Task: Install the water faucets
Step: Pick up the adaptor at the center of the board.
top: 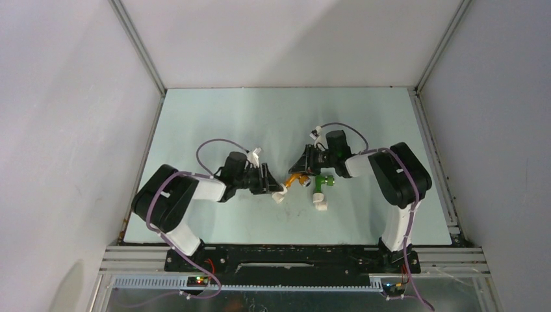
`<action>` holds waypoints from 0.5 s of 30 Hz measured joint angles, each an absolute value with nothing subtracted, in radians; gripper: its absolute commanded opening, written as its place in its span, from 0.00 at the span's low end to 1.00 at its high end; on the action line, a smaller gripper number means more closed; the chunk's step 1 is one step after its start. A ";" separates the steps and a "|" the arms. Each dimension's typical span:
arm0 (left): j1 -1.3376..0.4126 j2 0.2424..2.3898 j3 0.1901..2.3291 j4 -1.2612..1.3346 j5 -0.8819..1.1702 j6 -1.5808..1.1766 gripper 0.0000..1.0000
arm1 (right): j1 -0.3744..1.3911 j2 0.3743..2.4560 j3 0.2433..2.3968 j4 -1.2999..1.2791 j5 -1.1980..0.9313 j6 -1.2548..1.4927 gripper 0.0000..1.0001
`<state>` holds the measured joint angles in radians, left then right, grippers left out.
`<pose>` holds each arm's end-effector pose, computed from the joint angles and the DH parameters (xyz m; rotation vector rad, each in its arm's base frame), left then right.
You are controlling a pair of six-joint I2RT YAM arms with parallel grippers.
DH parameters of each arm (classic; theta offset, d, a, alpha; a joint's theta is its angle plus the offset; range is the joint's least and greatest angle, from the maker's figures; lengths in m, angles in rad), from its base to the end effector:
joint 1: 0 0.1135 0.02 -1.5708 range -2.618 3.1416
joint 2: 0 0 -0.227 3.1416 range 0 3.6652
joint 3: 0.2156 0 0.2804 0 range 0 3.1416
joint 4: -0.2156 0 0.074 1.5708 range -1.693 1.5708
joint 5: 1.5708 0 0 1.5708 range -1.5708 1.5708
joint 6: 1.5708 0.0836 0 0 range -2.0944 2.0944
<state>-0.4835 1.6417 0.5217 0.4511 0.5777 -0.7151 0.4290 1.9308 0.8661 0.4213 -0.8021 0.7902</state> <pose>0.2642 -0.1903 0.0302 0.0661 2.4352 -1.2503 0.3305 0.2173 0.0362 -0.0690 2.4341 1.5101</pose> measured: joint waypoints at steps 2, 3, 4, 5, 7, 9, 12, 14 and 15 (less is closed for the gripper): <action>-0.501 1.633 0.514 0.453 0.580 -0.696 0.39 | 0.430 1.915 0.847 0.423 -0.802 0.796 0.00; -0.509 1.629 0.510 0.454 0.581 -0.693 0.35 | 0.430 1.908 0.841 0.422 -0.799 0.796 0.00; -0.517 1.621 0.506 0.453 0.581 -0.686 0.31 | 0.431 1.900 0.834 0.420 -0.795 0.793 0.00; -0.527 1.612 0.505 0.445 0.579 -0.674 0.28 | 0.431 1.890 0.829 0.412 -0.789 0.787 0.00; -0.550 1.588 0.506 0.412 0.561 -0.651 0.23 | 0.431 1.869 0.825 0.387 -0.775 0.769 0.00; -0.584 1.555 0.517 0.348 0.525 -0.616 0.16 | 0.430 1.839 0.824 0.354 -0.755 0.750 0.00; -0.662 1.513 0.567 0.213 0.447 -0.557 0.05 | 0.426 1.766 0.823 0.287 -0.712 0.706 0.00; -0.717 1.492 0.614 0.123 0.374 -0.519 0.01 | 0.421 1.700 0.823 0.230 -0.673 0.669 0.00; -0.735 1.485 0.630 0.095 0.345 -0.509 0.00 | 0.418 1.664 0.823 0.202 -0.654 0.650 0.00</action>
<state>-0.7345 1.4845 0.6296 0.0948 0.3454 -0.5095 0.4175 1.6642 0.8234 0.2024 -0.6537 0.6502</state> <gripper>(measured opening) 0.360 0.293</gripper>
